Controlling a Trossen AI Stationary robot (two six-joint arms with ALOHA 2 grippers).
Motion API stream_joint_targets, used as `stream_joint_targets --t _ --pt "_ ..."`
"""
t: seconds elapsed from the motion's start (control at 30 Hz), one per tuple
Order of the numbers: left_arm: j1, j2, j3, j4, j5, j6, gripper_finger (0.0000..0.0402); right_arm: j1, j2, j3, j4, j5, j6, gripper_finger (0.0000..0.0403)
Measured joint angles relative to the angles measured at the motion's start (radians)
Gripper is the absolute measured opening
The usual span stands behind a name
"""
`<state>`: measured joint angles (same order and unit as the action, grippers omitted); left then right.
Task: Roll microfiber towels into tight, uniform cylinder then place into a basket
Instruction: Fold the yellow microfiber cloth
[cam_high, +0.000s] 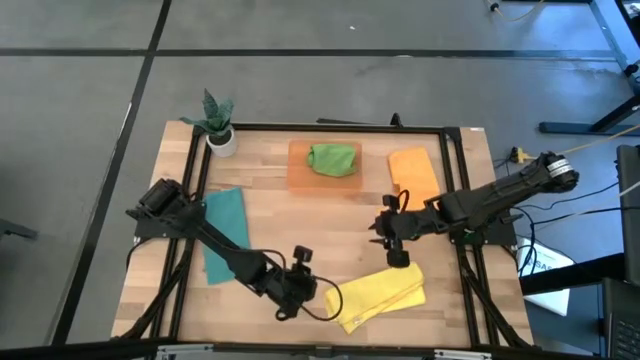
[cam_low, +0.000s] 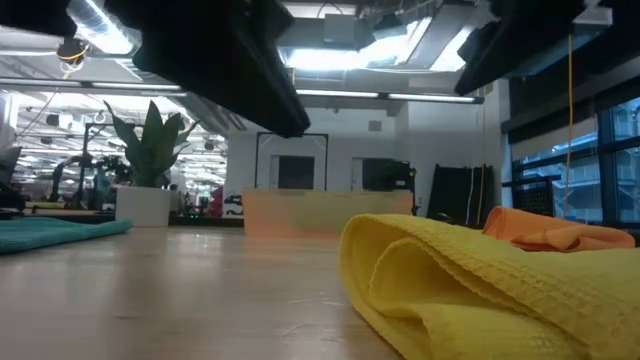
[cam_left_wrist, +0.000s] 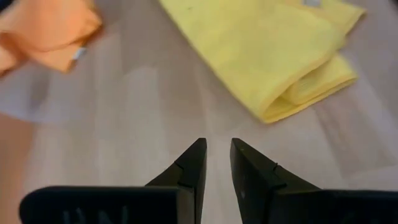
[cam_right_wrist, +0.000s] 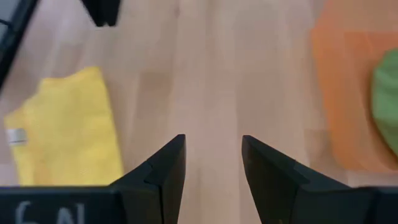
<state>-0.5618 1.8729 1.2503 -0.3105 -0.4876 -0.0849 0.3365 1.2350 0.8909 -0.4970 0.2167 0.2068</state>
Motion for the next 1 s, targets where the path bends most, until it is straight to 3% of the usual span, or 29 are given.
stream_joint_targets --t 0.4,1.0 --pt "0.046 0.120 0.000 0.288 0.294 0.201 0.0064 0.064 -0.001 0.000 0.021 0.001 0.027 0.0159" --pt "0.031 0.185 0.001 0.461 0.291 0.372 0.0064 0.064 -0.001 0.000 0.015 0.001 0.024 0.0159"
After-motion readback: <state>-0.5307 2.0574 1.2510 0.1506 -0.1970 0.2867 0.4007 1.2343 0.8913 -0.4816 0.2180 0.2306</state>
